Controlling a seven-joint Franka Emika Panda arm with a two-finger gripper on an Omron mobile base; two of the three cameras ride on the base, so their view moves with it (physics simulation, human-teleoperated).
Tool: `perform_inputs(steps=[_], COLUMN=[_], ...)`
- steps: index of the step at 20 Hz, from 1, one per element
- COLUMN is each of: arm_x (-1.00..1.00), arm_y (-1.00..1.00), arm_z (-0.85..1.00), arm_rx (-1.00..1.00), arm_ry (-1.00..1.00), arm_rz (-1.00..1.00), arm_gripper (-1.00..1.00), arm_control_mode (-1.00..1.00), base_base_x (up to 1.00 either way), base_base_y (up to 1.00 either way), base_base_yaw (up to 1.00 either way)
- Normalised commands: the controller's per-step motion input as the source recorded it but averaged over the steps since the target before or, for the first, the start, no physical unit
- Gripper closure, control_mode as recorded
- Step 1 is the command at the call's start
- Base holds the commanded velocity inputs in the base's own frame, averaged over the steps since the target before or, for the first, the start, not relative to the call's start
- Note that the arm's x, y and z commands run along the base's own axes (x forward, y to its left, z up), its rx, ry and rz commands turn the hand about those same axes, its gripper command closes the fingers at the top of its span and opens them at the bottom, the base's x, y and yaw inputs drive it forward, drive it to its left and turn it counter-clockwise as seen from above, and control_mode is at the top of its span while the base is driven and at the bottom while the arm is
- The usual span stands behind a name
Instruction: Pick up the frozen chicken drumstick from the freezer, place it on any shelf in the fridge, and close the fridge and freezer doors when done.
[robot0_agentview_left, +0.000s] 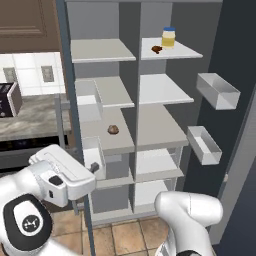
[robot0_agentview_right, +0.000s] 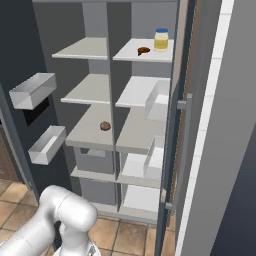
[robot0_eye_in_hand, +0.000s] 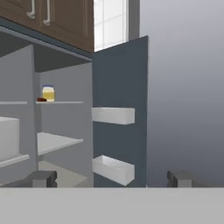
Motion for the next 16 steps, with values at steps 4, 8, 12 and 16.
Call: perform_inputs(steps=[4, 8, 12, 16], arm_x=[0.57, 0.5, 0.55, 0.59], arm_y=[0.25, 0.36, 0.36, 0.37], arm_z=[-0.24, -0.19, -0.22, -0.25], arm_rx=[0.0, 0.0, 0.0, 0.0], arm_ry=[0.0, 0.0, 0.0, 0.0], arm_rz=[-0.1, -0.07, 0.0, 0.0], arm_gripper=[-1.0, -1.0, -1.0, -1.0], arm_control_mode=[-1.0, -1.0, -1.0, -1.0], base_base_x=[0.0, 0.0, 0.0, 0.0], base_base_y=[0.0, 0.0, 0.0, 0.0], base_base_yaw=[0.0, 0.0, 0.0, 0.0])
